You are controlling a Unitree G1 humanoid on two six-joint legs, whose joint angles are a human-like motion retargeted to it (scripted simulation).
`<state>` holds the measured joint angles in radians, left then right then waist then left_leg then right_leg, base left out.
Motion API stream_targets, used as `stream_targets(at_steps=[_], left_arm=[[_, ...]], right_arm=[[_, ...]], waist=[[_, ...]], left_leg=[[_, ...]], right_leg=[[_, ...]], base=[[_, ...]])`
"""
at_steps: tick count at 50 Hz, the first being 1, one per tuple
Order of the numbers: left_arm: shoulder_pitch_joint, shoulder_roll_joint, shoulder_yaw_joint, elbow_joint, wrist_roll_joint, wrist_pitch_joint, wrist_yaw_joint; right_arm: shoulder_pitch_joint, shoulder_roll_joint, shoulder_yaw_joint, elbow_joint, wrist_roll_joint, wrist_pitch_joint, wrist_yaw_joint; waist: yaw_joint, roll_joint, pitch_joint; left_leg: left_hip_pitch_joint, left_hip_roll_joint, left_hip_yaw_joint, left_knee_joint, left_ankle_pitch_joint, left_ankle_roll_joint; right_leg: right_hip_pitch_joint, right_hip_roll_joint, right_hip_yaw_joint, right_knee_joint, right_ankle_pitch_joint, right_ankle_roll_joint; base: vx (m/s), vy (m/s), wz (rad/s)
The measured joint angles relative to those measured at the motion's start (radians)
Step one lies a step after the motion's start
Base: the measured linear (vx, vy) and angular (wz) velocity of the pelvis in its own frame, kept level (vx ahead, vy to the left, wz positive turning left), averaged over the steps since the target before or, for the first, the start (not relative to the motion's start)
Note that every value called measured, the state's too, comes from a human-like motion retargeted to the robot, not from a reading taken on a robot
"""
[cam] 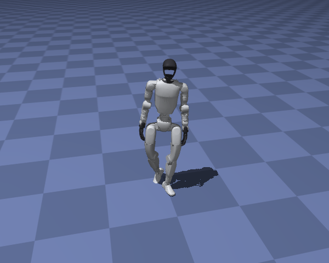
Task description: In place motions
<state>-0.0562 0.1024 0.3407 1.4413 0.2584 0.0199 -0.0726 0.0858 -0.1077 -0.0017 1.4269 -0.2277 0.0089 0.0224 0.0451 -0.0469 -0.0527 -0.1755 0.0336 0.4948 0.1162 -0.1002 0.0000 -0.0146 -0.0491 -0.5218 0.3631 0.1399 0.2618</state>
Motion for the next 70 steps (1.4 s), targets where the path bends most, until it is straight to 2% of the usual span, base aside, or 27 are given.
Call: stream_targets(at_steps=[5,8,10,11,12,13,15,17,19,22,28,35,40,43,45,47,53,55,57,62,65,70], left_arm=[[0.019,-0.006,-0.002,0.005,0.025,0.01,0.031],[0.044,-0.009,0.026,0.042,0.02,0.021,0.046],[0.071,-0.008,0.046,0.072,0.015,0.03,0.051],[0.082,-0.003,0.058,0.09,0.013,0.037,0.053],[0.092,0.001,0.069,0.107,0.011,0.044,0.055],[0.1,0.005,0.08,0.121,0.011,0.052,0.058],[0.114,0.012,0.089,0.141,0.009,0.066,0.068],[0.13,0.012,0.094,0.141,-0.009,0.065,0.081],[0.157,0.012,0.102,0.134,-0.022,0.058,0.084],[0.183,0.013,0.115,0.133,-0.02,0.061,0.08],[0.161,0.002,0.085,0.143,-0.027,0.064,0.084],[0.121,-0.057,0.052,0.078,-0.034,0.039,0.103],[0.106,-0.083,0.046,0.053,-0.06,0.019,0.1],[0.096,-0.076,0.041,0.066,-0.069,0.021,0.091],[0.09,-0.066,0.031,0.075,-0.065,0.023,0.085],[0.088,-0.054,0.023,0.08,-0.055,0.025,0.079],[0.084,0.001,0.023,0.092,-0.004,0.033,0.055],[0.09,0.021,0.02,0.096,0.02,0.033,0.044],[0.096,0.035,0.022,0.101,0.045,0.036,0.031],[0.117,0.046,0.034,0.098,0.044,0.04,-0.005],[0.119,0.044,0.049,0.088,0.039,0.045,-0.012],[0.118,0.039,0.032,0.068,0.037,0.042,-0.011]], right_arm=[[0.005,-0.006,0.026,-0.013,-0.042,0.003,0.004],[0.009,-0.007,0.032,-0.026,-0.055,0.003,0.001],[0.016,-0.006,0.034,-0.031,-0.059,0.003,-0.001],[0.017,-0.006,0.036,-0.031,-0.059,0.003,0.001],[0.017,-0.006,0.037,-0.032,-0.059,0.003,0.003],[0.015,-0.005,0.038,-0.031,-0.056,0.004,0.006],[0.008,-0.002,0.027,-0.032,-0.051,0.006,0.014],[-0.005,-0.002,0.025,-0.042,-0.055,0.006,0.015],[-0.008,-0.005,0.036,-0.058,-0.069,0.002,0.012],[-0.009,-0.007,0.052,-0.075,-0.09,-0.003,0.01],[-0.014,-0.002,0.024,-0.075,-0.074,-0.005,0.019],[-0.019,-0.015,0.008,-0.07,-0.071,-0.007,0.019],[-0.014,-0.028,-0.006,-0.064,-0.085,-0.011,0.022],[-0.016,-0.037,-0.01,-0.06,-0.084,-0.013,0.024],[-0.021,-0.045,-0.02,-0.066,-0.086,-0.015,0.031],[-0.028,-0.055,-0.023,-0.079,-0.088,-0.017,0.036],[-0.062,-0.062,-0.001,-0.104,-0.035,-0.027,0.025],[-0.059,-0.059,-0.001,-0.1,-0.016,-0.03,0.032],[-0.052,-0.061,-0.006,-0.088,-0.008,-0.026,0.044],[-0.027,-0.082,-0.023,-0.044,-0.024,-0.015,0.039],[-0.03,-0.101,-0.044,0.002,-0.033,-0.005,0.033],[-0.026,-0.123,-0.092,0.052,0.0,0.015,0.013]], waist=[[-0.058,-0.035,0.062],[-0.057,-0.044,0.081],[-0.048,-0.038,0.083],[-0.038,-0.037,0.079],[-0.024,-0.039,0.074],[-0.004,-0.045,0.066],[0.005,-0.043,0.066],[0.026,-0.043,0.079],[0.03,-0.041,0.074],[0.006,-0.04,0.051],[0.036,-0.064,0.042],[0.052,-0.084,0.049],[0.082,-0.075,0.044],[0.121,-0.056,0.064],[0.128,-0.042,0.075],[0.092,-0.038,0.075],[-0.017,-0.013,0.108],[-0.038,0.001,0.112],[-0.044,0.009,0.106],[-0.027,0.008,0.078],[-0.017,0.011,0.067],[-0.058,0.034,0.054]], left_leg=[[0.074,-0.082,-0.087,-0.04,0.013,0.014],[0.131,-0.112,-0.105,-0.085,0.025,0.013],[0.163,-0.113,-0.117,-0.099,0.025,0.004],[0.167,-0.111,-0.121,-0.096,0.023,0.0],[0.169,-0.111,-0.12,-0.094,0.021,-0.005],[0.165,-0.114,-0.112,-0.09,0.018,-0.009],[0.17,-0.115,-0.137,-0.082,0.017,-0.014],[0.187,-0.114,-0.139,-0.079,0.013,-0.02],[0.195,-0.109,-0.139,-0.076,0.007,-0.027],[0.191,-0.106,-0.161,-0.059,-0.006,-0.035],[0.153,-0.098,-0.157,0.058,-0.044,-0.072],[0.084,-0.086,-0.159,0.253,0.036,-0.143],[0.044,-0.111,-0.304,0.24,-0.018,-0.079],[0.048,-0.177,-0.548,0.139,0.003,-0.035],[0.057,-0.198,-0.652,0.086,0.021,-0.031],[0.077,-0.151,-0.423,0.076,-0.032,0.015],[0.119,-0.109,-0.207,0.003,-0.059,0.038],[0.131,-0.093,-0.148,-0.019,-0.067,0.043],[0.143,-0.076,-0.064,-0.042,-0.075,0.044],[0.172,-0.065,0.159,-0.094,-0.105,0.031],[0.188,-0.066,0.28,-0.12,-0.129,0.016],[0.191,-0.037,0.391,-0.106,-0.173,-0.022]], right_leg=[[-0.06,0.028,0.227,-0.111,-0.211,-0.047],[-0.091,0.039,0.278,-0.209,-0.323,-0.129],[-0.097,0.039,0.232,-0.279,-0.313,-0.231],[-0.093,0.045,0.23,-0.298,-0.308,-0.249],[-0.083,0.041,0.207,-0.308,-0.307,-0.248],[-0.064,0.019,0.143,-0.301,-0.314,-0.21],[-0.039,0.009,0.092,-0.307,-0.325,-0.183],[-0.026,0.016,0.134,-0.315,-0.322,-0.189],[-0.007,0.014,0.083,-0.321,-0.335,-0.181],[0.004,0.017,0.081,-0.328,-0.349,-0.164],[0.016,-0.012,0.06,-0.321,-0.355,-0.129],[0.005,-0.054,0.089,-0.297,-0.332,-0.114],[-0.025,-0.059,0.175,-0.28,-0.303,-0.121],[-0.036,-0.035,0.274,-0.271,-0.268,-0.139],[-0.05,-0.022,0.326,-0.26,-0.244,-0.154],[-0.079,-0.018,0.357,-0.243,-0.228,-0.172],[-0.164,0.044,0.454,-0.191,-0.223,-0.275],[-0.173,0.039,0.373,-0.196,-0.249,-0.33],[-0.178,0.018,0.255,-0.203,-0.279,-0.35],[-0.173,-0.04,-0.074,-0.217,-0.355,-0.311],[-0.176,-0.065,-0.213,-0.206,-0.389,-0.288],[-0.135,-0.09,-0.506,-0.222,-0.427,-0.221]], base=[[0.17,-0.01,1.55],[0.2,-0.08,0.85],[0.21,-0.07,0.53],[0.22,-0.09,0.23],[0.19,-0.1,-0.06],[0.15,-0.1,0.09],[0.11,-0.1,0.54],[0.09,-0.12,0.3],[0.12,-0.11,0.28],[0.14,-0.12,0.49],[0.07,-0.11,0.18],[0.02,-0.02,-0.29],[0.03,0.07,-1.19],[0.02,0.08,-2.08],[-0.05,0.1,-1.94],[-0.12,0.13,-1.58],[-0.27,0.05,-2.0],[-0.28,-0.05,-2.33],[-0.22,-0.09,-2.47],[-0.19,-0.15,-2.87],[-0.2,-0.15,-2.96],[-0.2,-0.21,-2.37]])
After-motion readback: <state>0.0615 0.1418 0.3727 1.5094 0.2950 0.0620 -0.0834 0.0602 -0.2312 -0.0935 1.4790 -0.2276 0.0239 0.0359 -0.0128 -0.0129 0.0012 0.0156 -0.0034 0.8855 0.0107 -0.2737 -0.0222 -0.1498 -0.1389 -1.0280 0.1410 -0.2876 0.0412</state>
